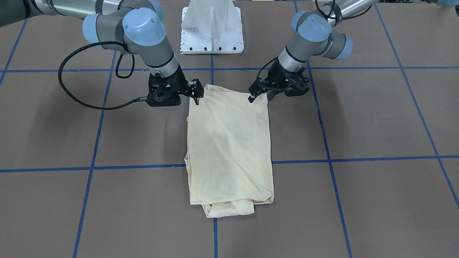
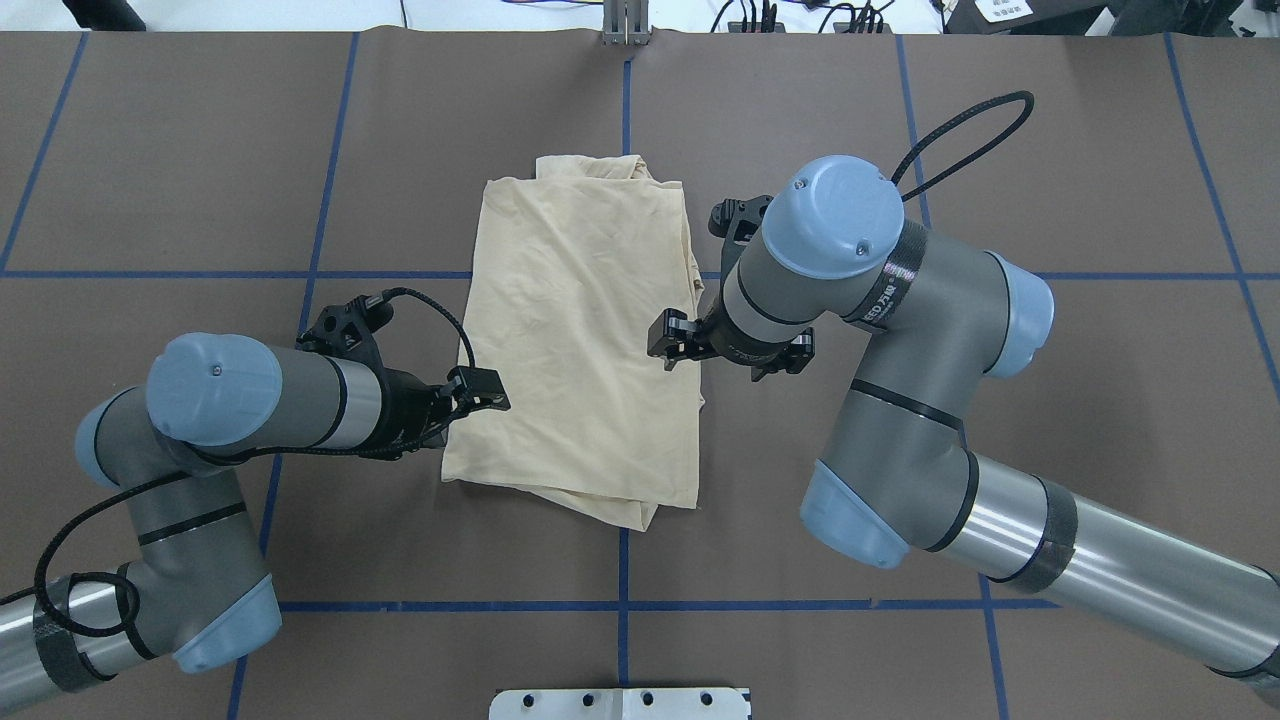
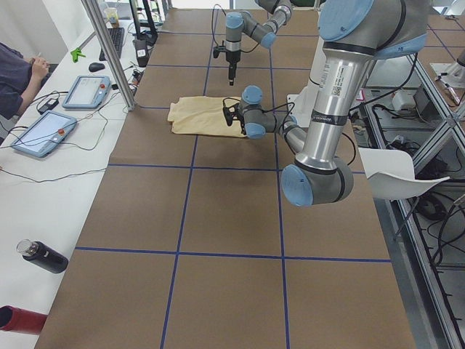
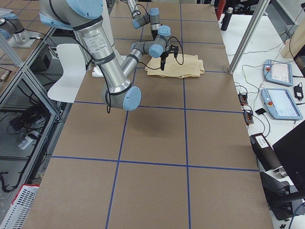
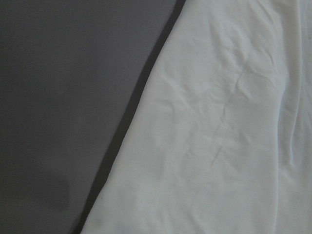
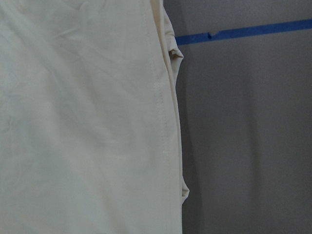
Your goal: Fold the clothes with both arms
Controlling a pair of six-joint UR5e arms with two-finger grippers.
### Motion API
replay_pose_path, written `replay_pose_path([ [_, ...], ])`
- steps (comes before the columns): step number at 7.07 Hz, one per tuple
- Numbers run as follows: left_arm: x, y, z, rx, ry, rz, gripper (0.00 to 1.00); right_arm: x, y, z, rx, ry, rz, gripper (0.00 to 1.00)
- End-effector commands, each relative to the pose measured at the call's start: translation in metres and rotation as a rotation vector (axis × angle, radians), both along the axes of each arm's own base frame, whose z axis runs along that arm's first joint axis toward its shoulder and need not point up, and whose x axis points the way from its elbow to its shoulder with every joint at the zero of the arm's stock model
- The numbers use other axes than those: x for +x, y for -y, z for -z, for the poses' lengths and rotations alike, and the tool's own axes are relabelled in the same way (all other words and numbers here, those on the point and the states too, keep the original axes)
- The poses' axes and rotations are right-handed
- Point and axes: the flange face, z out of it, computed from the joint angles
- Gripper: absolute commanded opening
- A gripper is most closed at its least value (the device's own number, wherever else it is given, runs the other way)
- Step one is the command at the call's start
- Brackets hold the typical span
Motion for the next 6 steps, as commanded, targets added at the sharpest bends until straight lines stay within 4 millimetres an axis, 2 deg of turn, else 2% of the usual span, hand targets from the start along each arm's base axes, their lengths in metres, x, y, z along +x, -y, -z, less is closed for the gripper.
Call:
replay_pose_path([
  [1, 0.0032, -0.0085, -0.0130, -0.013, 0.025, -0.016, 1.00, -0.0004, 0.0003, -0.0009, 0.001, -0.002, 0.000, 1.00],
  [4, 0.0119, -0.0175, -0.0156, -0.023, 0.045, -0.035, 0.97, -0.0005, 0.0004, 0.0001, 0.002, -0.001, 0.000, 1.00],
  [6, 0.0119, -0.0177, -0.0139, -0.024, 0.041, -0.036, 0.81, -0.0002, 0.0000, 0.0018, 0.004, 0.002, 0.002, 1.00],
])
